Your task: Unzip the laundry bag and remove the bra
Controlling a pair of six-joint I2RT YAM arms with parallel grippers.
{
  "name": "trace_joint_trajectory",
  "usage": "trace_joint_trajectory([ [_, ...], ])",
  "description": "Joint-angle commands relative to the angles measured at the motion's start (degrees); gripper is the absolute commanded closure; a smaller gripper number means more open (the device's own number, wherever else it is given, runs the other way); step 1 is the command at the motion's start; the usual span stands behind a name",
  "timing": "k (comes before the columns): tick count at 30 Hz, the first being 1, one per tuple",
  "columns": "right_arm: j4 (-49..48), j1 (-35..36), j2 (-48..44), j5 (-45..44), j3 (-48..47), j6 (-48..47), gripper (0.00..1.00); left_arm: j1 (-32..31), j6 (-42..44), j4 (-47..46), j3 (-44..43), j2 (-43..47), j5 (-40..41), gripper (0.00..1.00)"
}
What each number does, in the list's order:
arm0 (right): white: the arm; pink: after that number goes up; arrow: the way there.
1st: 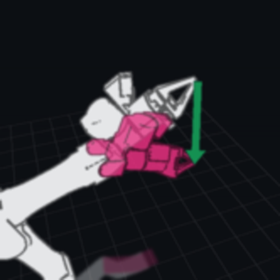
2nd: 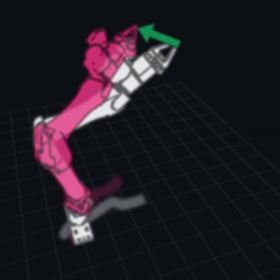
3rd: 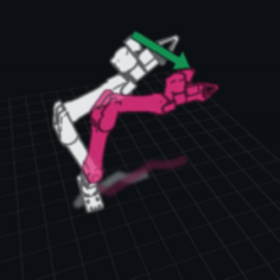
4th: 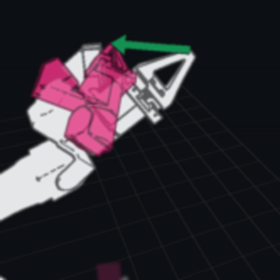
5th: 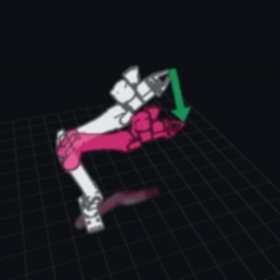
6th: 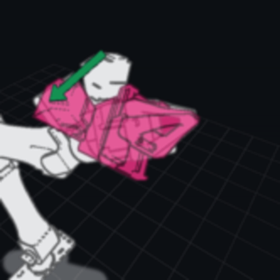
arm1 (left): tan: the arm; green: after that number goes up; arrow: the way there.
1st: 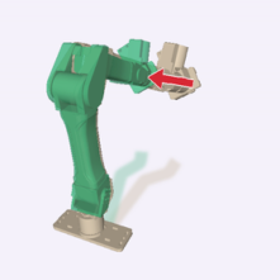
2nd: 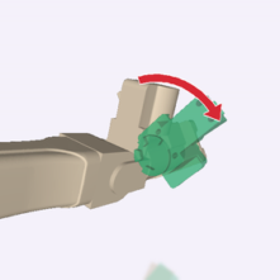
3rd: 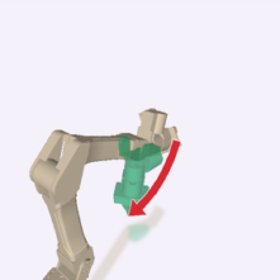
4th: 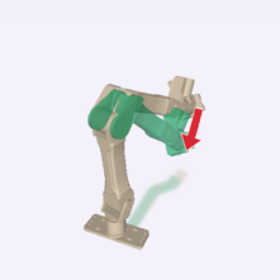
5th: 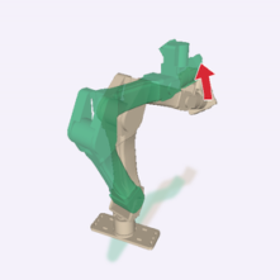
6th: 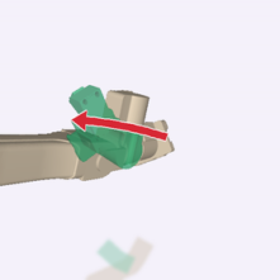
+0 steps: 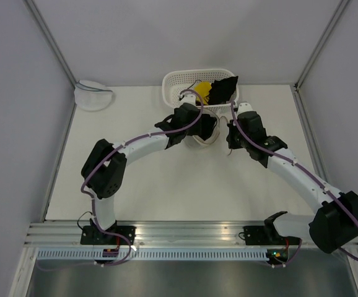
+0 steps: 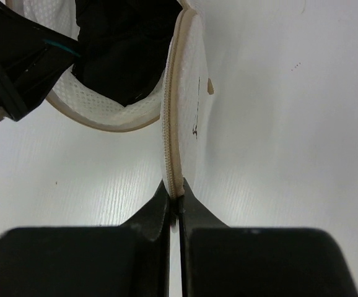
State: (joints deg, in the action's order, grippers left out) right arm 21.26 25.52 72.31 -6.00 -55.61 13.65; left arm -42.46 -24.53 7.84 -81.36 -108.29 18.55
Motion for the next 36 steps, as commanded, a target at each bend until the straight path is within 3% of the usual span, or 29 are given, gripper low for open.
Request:
trace_joint_trajectory([
  [1, 0.6, -0.1, -3.1, -0.1, -0.1, 0.0, 1.00, 0.1, 3.7, 1.0, -1.9, -1.2, 4.3, 0.49],
  [3, 1.7, -0.2, -3.8, -1.3, -0.4, 0.3, 1.00, 0.1, 3.8, 0.7, -1.4, -0.5, 4.7, 0.68],
  [4, 1.9, -0.1, -3.9, -2.1, -0.5, 1.4, 0.99, 0.1, 3.8, 0.8, -0.8, -0.3, 4.7, 0.85],
  [6, 3.8, -0.2, -3.8, -5.4, -1.1, 2.3, 0.99, 0.1, 3.5, 0.7, 0.1, 1.7, 4.7, 0.97],
  [9, 6.4, -0.2, -3.1, -11.2, -2.2, 4.8, 0.98, 0.1, 3.2, 0.8, 3.0, 4.4, 3.7, 0.98],
  [10, 7.2, -0.2, -2.9, -13.2, -2.7, 6.1, 0.84, 0.1, 2.9, 0.7, 4.9, 6.6, 3.3, 0.98],
  [13, 10.9, -0.2, -1.6, -20.9, -4.0, 7.4, 0.75, 0.1, 2.7, 0.9, 8.7, 11.2, 0.9, 0.98],
  [14, 11.7, -0.2, -1.4, -22.9, -4.8, 8.1, 0.52, 0.1, 2.7, 1.0, 9.6, 12.4, 0.1, 0.98],
  [16, 13.7, -0.3, -1.6, -28.3, -5.4, 8.8, 0.34, 0.1, 2.6, 1.0, 12.2, 15.5, -2.5, 0.98],
  [18, 12.9, -0.2, -3.8, -29.3, -5.3, 8.7, 0.29, 0.1, 2.3, 1.0, 13.8, 17.1, -5.2, 0.98],
  [21, 9.2, -0.2, -8.3, -25.4, -4.5, 6.9, 0.27, 0.1, 1.3, 1.2, 15.9, 20.2, -9.4, 0.98],
  [23, 5.1, -0.2, -10.9, -17.9, -3.4, 4.5, 0.26, 0.1, 0.7, 1.2, 17.3, 22.3, -12.3, 0.98],
  [28, -1.4, 0.0, -9.1, 12.4, -0.2, 4.5, 0.30, 0.1, -3.6, 1.1, 21.2, 25.7, -17.7, 0.98],
  [29, -4.8, 0.1, -8.6, 15.3, 0.8, 5.3, 0.31, 0.0, -5.1, 0.9, 21.9, 26.5, -18.2, 0.98],
  [36, -16.5, 3.0, -5.3, 21.1, 9.8, 11.2, 0.32, 0.0, -9.7, -0.8, 30.0, 30.7, -18.0, 0.98],
])
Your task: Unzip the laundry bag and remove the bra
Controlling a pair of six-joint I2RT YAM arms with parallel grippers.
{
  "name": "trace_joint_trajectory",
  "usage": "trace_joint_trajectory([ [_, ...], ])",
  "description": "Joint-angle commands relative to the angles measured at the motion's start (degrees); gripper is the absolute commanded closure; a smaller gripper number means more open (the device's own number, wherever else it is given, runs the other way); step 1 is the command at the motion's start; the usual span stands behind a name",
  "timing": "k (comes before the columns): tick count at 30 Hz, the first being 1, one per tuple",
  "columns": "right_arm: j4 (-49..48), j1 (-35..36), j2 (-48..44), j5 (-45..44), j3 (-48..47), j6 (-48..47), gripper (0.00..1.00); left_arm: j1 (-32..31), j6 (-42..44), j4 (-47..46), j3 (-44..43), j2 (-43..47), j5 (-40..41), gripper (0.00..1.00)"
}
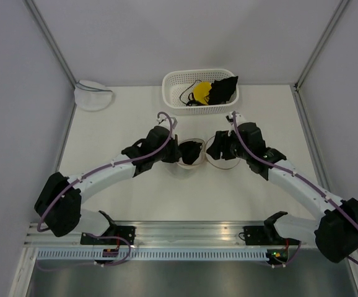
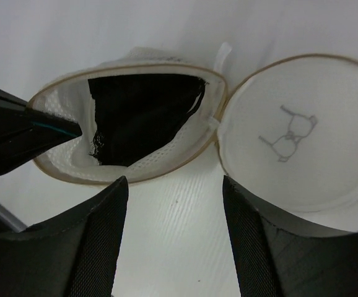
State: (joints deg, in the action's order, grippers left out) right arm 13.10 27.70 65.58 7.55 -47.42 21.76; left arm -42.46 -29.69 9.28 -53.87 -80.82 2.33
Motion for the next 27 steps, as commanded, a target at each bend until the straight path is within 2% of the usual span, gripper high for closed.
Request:
trace_joint_trajectory([
  [1, -9.3, 0.9, 3.1, 8.3, 2.1, 4.1, 0.32, 0.0, -5.0, -2.4, 3.1, 3.7, -2.0, 0.98],
  [7, -19.2, 4.9, 10.2, 9.5, 2.6, 7.4, 0.33, 0.0, -7.6, -3.5, 7.5, 6.0, -1.6, 0.98],
  [18, -22.0, 7.8, 23.3, 1.9, -2.7, 7.7, 0.33, 0.0, -8.4, -4.7, 9.5, 5.9, -1.4, 0.98],
  [27, -23.8, 9.9, 27.0, 0.5, -6.3, 8.1, 0.34, 0.0, -9.3, -8.9, 12.0, 2.7, -3.4, 0.98],
])
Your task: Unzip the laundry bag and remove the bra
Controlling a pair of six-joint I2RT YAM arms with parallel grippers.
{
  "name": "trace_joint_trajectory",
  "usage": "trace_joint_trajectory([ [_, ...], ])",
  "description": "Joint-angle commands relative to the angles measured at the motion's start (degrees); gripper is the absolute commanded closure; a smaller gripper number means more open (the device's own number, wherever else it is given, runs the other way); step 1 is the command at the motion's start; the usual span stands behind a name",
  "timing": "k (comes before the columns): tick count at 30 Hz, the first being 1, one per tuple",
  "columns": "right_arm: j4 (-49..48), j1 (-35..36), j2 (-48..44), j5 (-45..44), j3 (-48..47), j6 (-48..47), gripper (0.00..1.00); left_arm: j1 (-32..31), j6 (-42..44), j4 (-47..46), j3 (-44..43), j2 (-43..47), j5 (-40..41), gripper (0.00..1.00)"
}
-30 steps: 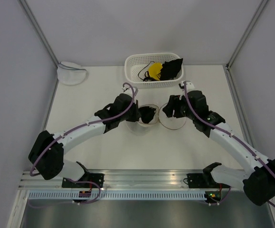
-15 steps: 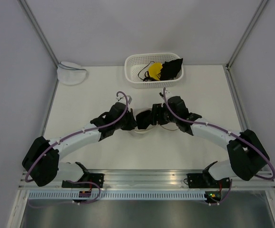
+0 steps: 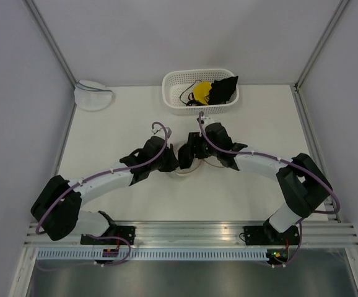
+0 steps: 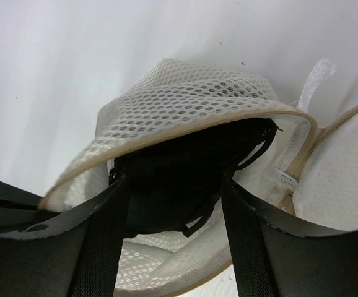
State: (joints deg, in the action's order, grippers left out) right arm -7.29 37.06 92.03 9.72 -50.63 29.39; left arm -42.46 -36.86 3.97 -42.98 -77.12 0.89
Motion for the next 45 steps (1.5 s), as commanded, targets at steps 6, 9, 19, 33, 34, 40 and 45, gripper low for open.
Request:
trace_joint_trajectory([
  [6, -2.4, 1.4, 4.4, -1.7, -4.9, -0.7, 0.39, 0.0, -3.0, -7.2, 2.6, -2.4, -3.3, 0.98],
  [9, -2.2, 2.0, 6.1, -2.3, -5.3, -1.1, 0.38, 0.0, -3.1, -7.7, 2.7, -2.5, -3.1, 0.98],
  [19, -5.4, 3.6, 12.3, 1.1, -5.6, -1.4, 0.53, 0.0, -3.3, -8.4, 2.8, -4.2, -3.1, 0.98],
  [33, 0.1, 3.2, 3.5, -0.7, -2.7, -5.0, 1.00, 0.0, -2.3, -6.0, 2.9, -2.0, -1.1, 0.98],
  [34, 1.4, 2.8, 1.9, -0.7, -2.3, -5.4, 0.99, 0.0, -2.0, -5.1, 2.8, -1.6, 0.6, 0.98],
  [40, 6.7, 1.8, -9.9, -0.6, 0.4, -7.4, 0.99, 0.1, -1.1, -2.8, 2.1, -0.6, 2.6, 0.98],
  [45, 9.0, 1.5, -18.5, -2.1, 1.9, -7.1, 0.99, 0.1, -1.3, -2.6, 1.4, -1.2, 2.0, 0.98],
])
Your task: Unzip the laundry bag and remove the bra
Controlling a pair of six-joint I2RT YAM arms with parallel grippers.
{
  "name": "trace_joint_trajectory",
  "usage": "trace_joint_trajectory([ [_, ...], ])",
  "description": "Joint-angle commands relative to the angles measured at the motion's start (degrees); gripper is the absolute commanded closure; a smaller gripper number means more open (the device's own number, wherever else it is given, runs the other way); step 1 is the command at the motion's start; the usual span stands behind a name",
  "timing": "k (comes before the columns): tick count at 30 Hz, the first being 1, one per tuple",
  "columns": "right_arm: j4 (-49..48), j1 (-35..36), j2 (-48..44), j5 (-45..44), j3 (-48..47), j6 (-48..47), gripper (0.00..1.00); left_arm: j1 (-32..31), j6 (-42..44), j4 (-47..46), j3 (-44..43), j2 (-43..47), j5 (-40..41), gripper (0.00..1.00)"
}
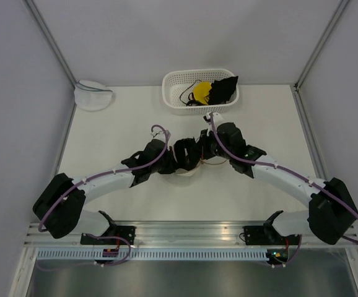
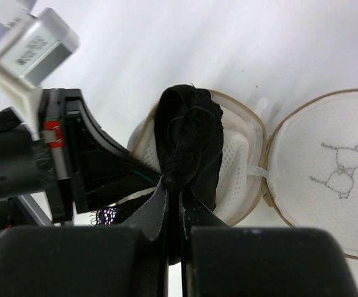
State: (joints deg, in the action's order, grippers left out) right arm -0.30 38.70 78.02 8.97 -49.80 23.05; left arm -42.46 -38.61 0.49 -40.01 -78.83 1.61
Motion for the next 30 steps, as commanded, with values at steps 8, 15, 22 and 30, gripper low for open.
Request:
trace_joint_trajectory([
  [8, 0.7, -0.4, -13.8, -6.1, 2.5, -1.0, 1.00, 0.1, 0.2, 0.6, -2.1, -0.3, -0.3, 0.98],
  [15, -6.4, -1.6, -18.4, -9.1, 0.9, -2.7, 1.00, 0.1, -0.3, -0.1, -2.0, -0.7, -2.8, 0.98],
  [22, -13.1, -2.3, -17.4, -3.7, 0.5, -1.3, 1.00, 0.1, -0.6, -1.6, -2.3, -1.0, -4.3, 0.98],
  [30, -10.5, -3.0, -16.0, -10.2, -6.8, -5.6, 0.99, 0.1, -1.1, -2.5, -1.8, -1.2, -5.6, 0.98],
])
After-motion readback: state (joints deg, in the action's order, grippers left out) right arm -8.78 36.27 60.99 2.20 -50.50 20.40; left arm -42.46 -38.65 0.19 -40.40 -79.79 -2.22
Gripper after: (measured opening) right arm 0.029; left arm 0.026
